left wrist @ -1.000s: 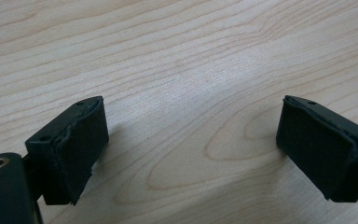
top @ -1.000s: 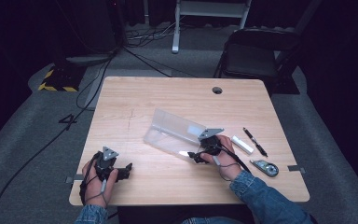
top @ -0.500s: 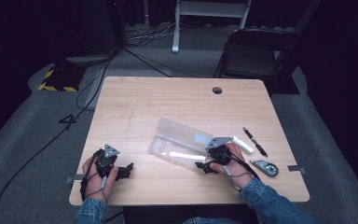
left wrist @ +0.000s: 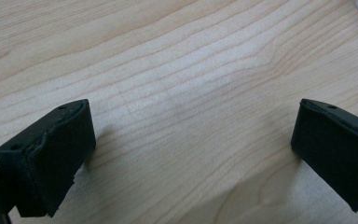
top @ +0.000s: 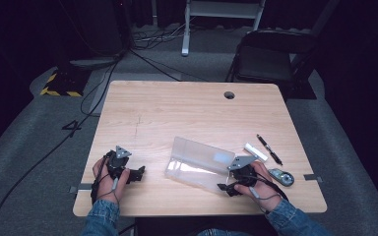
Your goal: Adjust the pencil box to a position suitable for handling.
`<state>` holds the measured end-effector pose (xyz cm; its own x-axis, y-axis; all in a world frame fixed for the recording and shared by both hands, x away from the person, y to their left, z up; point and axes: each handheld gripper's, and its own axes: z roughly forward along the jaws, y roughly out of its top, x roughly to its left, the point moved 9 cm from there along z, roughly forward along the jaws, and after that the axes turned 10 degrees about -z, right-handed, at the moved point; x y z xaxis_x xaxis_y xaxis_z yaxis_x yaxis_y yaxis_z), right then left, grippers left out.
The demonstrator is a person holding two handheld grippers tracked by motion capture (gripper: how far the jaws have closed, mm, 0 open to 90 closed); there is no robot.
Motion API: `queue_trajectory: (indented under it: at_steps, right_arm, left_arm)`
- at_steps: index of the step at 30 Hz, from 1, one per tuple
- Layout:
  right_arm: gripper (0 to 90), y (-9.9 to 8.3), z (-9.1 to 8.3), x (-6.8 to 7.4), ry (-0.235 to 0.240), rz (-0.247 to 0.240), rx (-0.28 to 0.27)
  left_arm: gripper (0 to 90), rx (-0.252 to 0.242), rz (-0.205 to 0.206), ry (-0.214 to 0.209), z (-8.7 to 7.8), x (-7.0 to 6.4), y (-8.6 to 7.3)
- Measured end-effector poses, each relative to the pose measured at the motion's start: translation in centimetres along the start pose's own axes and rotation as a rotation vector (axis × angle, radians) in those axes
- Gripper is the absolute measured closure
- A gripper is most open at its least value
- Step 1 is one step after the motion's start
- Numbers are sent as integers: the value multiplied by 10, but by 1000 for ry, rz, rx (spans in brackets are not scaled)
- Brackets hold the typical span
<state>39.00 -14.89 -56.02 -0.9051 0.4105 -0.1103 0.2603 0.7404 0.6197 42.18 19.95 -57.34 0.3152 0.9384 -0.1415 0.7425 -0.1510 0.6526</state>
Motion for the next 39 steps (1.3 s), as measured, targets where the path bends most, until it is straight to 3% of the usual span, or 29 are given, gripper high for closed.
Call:
queue_trajectory:
  at_steps: [10,26,31,39]
  right_arm:
    - [212,-19,-17,13,9,-15,27]
    - [208,-25,-24,10,4,-21,56]
    - [184,-18,-31,8,-2,-7,17]
    - [168,-12,-45,-7,-44,33,-46]
  left_arm:
    - [0,4,13,-9,6,-5,7]
    - [1,5,14,-12,7,-5,7]
    - [1,5,14,-12,7,-5,7]
    - [1,5,14,-12,7,-5,7]
